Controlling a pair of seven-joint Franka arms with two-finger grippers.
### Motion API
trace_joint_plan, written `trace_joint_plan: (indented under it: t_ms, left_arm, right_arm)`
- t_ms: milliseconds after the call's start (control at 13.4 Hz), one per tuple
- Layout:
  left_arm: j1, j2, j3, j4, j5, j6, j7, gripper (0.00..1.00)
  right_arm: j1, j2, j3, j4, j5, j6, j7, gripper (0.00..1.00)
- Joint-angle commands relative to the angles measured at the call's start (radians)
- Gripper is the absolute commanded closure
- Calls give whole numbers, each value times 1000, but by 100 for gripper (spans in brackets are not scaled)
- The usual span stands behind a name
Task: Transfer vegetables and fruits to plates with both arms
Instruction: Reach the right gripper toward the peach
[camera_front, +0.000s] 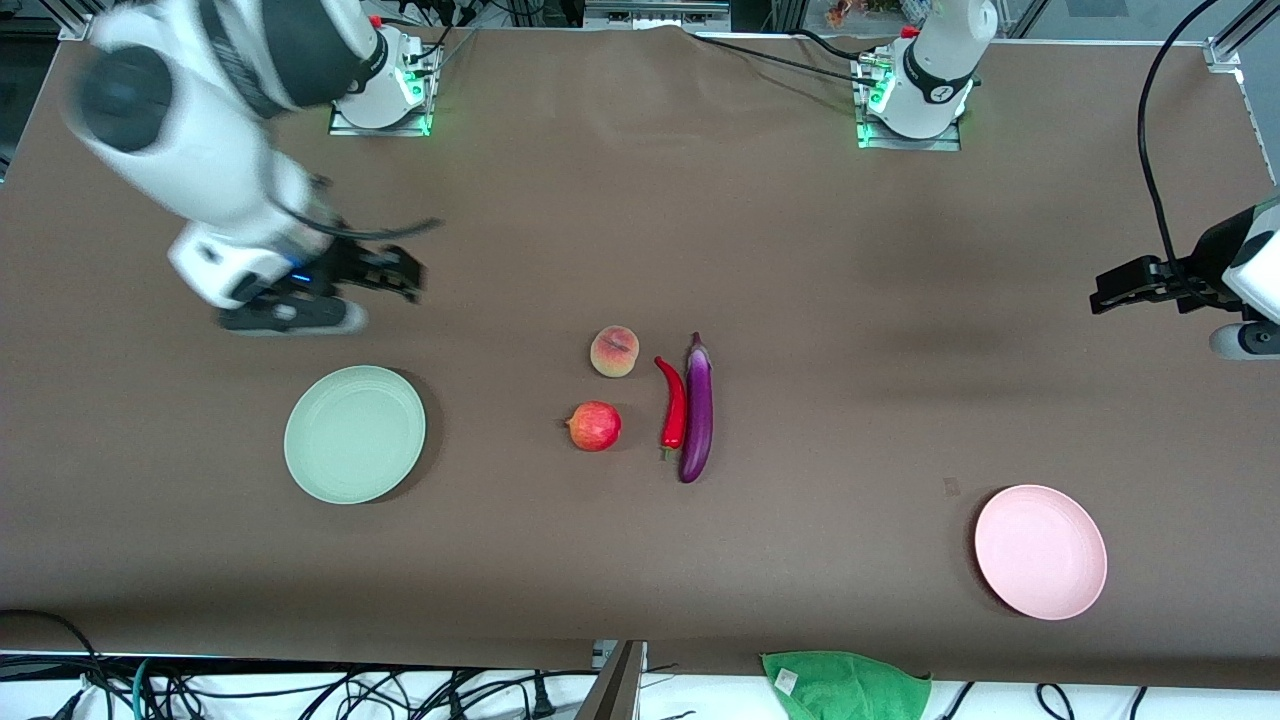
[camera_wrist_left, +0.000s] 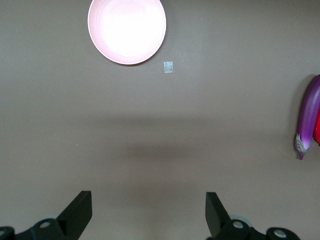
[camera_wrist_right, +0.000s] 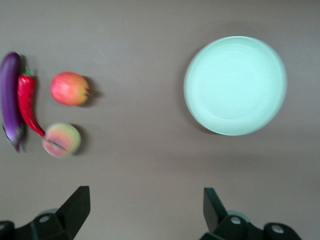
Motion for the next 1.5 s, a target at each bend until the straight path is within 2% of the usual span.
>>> trace_joint_plan:
  t_ms: [0, 150, 374, 524, 673, 1197, 1422]
  left_arm:
    - [8, 35, -1, 14, -25, -16, 25, 0]
    - [5, 44, -1, 10, -25, -16, 25, 0]
    - [6, 47, -1, -6, -25, -8, 25, 0]
    - [8, 47, -1, -41, -24, 33, 25, 0]
    - [7, 44, -3, -75, -24, 82, 25, 0]
    - [-6, 79, -7, -122, -24, 177, 13, 0]
    - [-6, 95, -35, -161, -24, 252, -5, 0]
  right_arm:
    - [99, 94, -8, 13, 8, 141, 184, 0]
    - [167, 184, -8, 13, 9, 267, 339, 0]
    - [260, 284, -8, 13, 12, 351, 563, 0]
    - [284, 351, -6, 13, 73, 423, 676, 0]
    - [317, 396, -6, 11, 92, 462, 684, 0]
    - [319, 474, -8, 8, 90, 499, 684, 1]
    - [319, 484, -8, 10, 92, 525, 684, 9]
